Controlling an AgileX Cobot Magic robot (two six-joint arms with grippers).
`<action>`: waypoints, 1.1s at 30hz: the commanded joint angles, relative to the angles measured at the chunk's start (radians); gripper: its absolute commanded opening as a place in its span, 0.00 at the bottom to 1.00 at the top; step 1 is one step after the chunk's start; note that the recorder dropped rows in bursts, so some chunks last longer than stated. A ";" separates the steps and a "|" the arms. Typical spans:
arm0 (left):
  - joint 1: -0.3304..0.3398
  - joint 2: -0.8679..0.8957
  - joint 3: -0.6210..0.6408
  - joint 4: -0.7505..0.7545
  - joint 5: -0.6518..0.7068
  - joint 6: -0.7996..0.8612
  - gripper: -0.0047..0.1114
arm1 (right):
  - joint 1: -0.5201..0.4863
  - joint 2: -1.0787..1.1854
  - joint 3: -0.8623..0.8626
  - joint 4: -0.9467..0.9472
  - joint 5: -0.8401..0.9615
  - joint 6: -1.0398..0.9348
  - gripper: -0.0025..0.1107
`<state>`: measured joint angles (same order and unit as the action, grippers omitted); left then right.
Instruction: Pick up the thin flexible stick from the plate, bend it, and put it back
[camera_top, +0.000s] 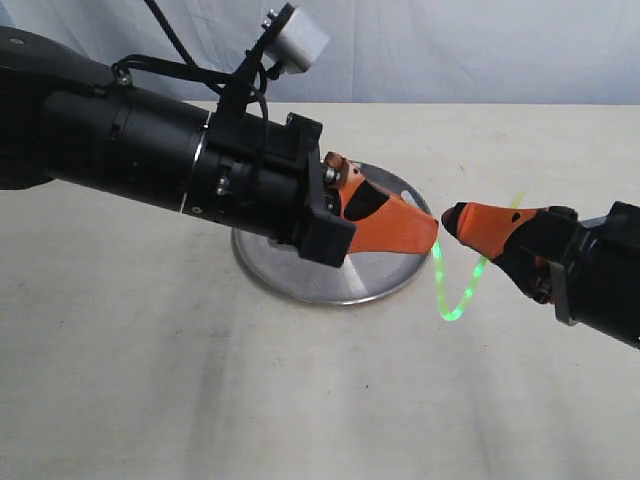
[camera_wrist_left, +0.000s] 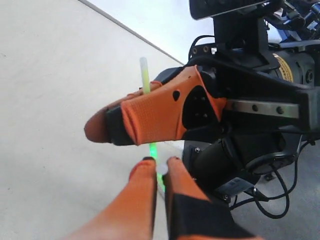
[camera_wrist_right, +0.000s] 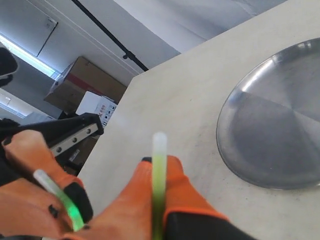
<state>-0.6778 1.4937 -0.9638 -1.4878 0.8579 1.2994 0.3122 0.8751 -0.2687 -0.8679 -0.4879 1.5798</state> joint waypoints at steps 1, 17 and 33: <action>-0.002 0.005 -0.001 -0.003 -0.060 -0.031 0.04 | 0.009 -0.004 -0.001 -0.006 -0.114 0.009 0.01; -0.002 0.005 -0.001 0.004 -0.097 -0.069 0.04 | 0.009 -0.004 -0.001 -0.024 -0.136 0.009 0.01; -0.002 0.005 -0.001 0.011 -0.098 -0.069 0.04 | 0.009 -0.004 -0.005 -0.022 -0.180 -0.008 0.01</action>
<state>-0.6778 1.4972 -0.9638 -1.4816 0.7586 1.2318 0.3179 0.8751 -0.2687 -0.8907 -0.6592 1.5864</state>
